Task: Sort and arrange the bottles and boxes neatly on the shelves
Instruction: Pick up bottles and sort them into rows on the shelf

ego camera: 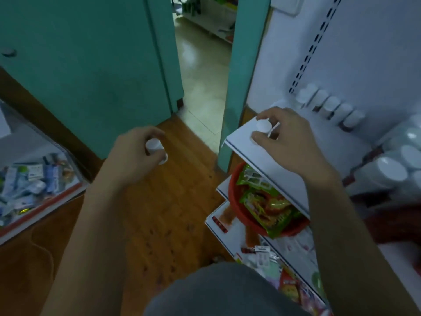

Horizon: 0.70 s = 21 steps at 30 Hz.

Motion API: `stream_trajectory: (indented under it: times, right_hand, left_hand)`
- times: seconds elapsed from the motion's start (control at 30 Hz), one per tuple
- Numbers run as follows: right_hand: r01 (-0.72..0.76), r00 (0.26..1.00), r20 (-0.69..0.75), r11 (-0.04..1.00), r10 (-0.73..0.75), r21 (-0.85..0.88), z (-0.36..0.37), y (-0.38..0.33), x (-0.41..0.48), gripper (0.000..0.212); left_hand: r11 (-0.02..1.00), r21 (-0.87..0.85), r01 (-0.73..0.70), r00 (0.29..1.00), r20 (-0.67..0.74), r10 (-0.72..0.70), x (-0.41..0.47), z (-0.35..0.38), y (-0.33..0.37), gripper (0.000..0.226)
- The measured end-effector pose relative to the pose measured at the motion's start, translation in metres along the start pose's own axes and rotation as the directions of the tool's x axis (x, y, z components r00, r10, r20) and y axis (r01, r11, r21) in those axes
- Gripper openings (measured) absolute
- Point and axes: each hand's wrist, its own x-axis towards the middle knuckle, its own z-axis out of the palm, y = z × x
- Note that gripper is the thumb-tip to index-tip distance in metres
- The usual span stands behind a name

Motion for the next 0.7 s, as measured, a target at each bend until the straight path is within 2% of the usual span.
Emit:
stream_trajectory:
  times: [0.13, 0.23, 0.33, 0.43, 0.5, 0.6, 0.7]
  right_hand:
    - [-0.076, 0.990, -0.117, 0.996, 0.080, 0.036, -0.003, 0.009, 0.033, 0.030]
    - [-0.183, 0.963, -0.195, 0.982, 0.189, 0.048, -0.008, 0.032, 0.031, 0.030]
    - [-0.355, 0.897, -0.273, 0.934, 0.349, 0.027, -0.013, 0.062, 0.024, 0.034]
    - [-0.501, 0.787, -0.394, 0.864, 0.474, 0.038, -0.014, 0.090, 0.027, 0.036]
    - [-0.560, 0.713, -0.467, 0.826, 0.523, 0.069, -0.011, 0.101, 0.038, 0.036]
    - [-0.596, 0.604, -0.593, 0.796, 0.533, 0.108, -0.001, 0.103, 0.065, 0.030]
    - [-0.621, 0.541, -0.634, 0.771, 0.552, 0.142, 0.011, 0.094, 0.088, 0.034]
  left_hand:
    - [0.991, -0.090, -0.096, 0.995, -0.030, 0.094, 0.066, 0.018, 0.030, 0.031]
    - [0.967, -0.140, -0.213, 0.975, 0.030, 0.219, 0.120, 0.045, 0.064, 0.028]
    - [0.926, -0.179, -0.333, 0.927, 0.115, 0.356, 0.170, 0.076, 0.106, 0.029]
    - [0.857, -0.225, -0.463, 0.836, 0.209, 0.507, 0.208, 0.107, 0.140, 0.027]
    - [0.795, -0.281, -0.538, 0.745, 0.282, 0.604, 0.227, 0.123, 0.155, 0.026]
    - [0.708, -0.318, -0.631, 0.604, 0.371, 0.705, 0.250, 0.137, 0.168, 0.028]
    - [0.628, -0.372, -0.683, 0.495, 0.396, 0.773, 0.272, 0.140, 0.178, 0.030]
